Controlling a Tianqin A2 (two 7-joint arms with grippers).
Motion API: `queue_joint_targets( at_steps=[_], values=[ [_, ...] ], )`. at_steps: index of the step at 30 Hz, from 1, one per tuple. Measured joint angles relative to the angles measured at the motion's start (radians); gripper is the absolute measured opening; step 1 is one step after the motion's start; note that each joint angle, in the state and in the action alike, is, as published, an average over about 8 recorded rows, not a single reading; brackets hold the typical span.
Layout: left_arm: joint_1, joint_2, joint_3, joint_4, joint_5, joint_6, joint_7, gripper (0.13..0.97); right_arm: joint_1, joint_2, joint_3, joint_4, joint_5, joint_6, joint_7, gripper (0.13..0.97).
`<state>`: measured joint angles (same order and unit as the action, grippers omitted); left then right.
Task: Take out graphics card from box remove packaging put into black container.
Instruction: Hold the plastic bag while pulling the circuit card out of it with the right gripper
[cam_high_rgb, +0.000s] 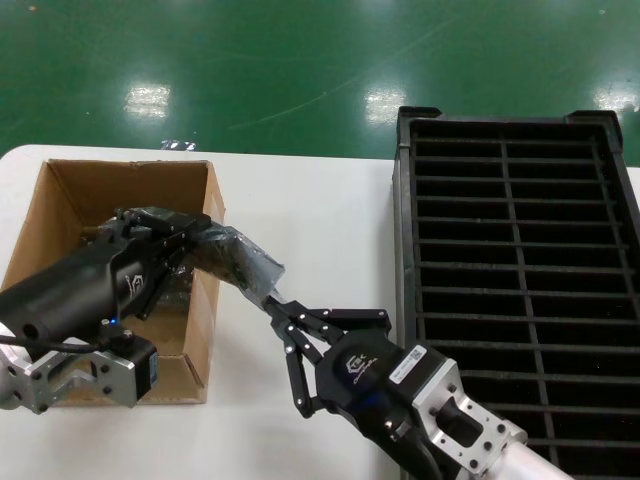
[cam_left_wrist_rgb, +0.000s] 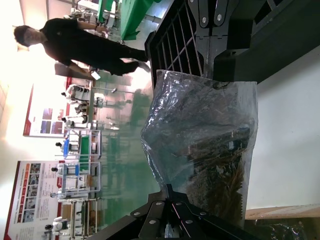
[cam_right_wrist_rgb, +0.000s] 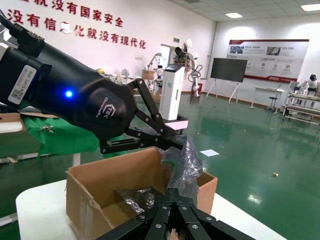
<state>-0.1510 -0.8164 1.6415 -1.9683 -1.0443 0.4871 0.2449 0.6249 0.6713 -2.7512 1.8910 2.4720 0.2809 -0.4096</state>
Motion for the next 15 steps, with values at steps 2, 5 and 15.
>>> queue_joint_targets(
  at_steps=[2, 5, 15],
  values=[
    [0.0, 0.0, 0.0, 0.0, 0.0, 0.0, 0.0, 0.139, 0.0, 0.0, 0.0, 0.002, 0.006, 0.001, -0.008, 0.132],
    [0.0, 0.0, 0.0, 0.0, 0.0, 0.0, 0.0, 0.139, -0.001, 0.0, 0.0, 0.004, 0.014, 0.002, -0.018, 0.132],
    [0.0, 0.0, 0.0, 0.0, 0.0, 0.0, 0.0, 0.139, -0.002, 0.003, 0.0, 0.016, 0.04, 0.006, -0.045, 0.13]
  ],
)
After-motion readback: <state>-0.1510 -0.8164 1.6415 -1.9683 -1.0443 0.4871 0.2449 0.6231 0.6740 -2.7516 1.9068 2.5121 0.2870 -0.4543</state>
